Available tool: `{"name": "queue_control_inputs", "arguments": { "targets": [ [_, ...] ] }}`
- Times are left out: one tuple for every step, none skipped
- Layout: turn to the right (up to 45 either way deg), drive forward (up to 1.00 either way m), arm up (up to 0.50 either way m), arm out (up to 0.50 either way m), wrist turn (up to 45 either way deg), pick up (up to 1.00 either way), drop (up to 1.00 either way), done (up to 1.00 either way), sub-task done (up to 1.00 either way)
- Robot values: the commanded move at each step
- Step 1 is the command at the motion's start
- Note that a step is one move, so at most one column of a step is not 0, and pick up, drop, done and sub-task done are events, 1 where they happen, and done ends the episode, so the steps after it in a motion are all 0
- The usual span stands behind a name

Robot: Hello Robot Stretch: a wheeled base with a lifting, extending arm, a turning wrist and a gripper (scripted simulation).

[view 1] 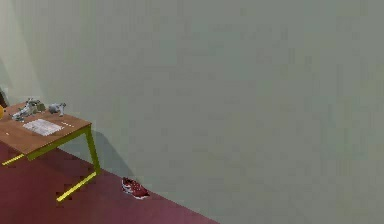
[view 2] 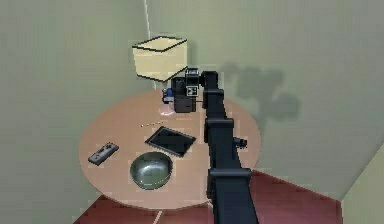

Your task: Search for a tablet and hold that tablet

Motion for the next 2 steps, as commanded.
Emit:
{"name": "queue_control_inputs", "arguments": {
  "targets": [
    [0.0,0.00,-0.30,0.00,0.0,0.00,0.00,0.00,0.00],
    [0.0,0.00,0.00,0.00,0.0,1.00,0.00,0.00,0.00]
  ]
}}
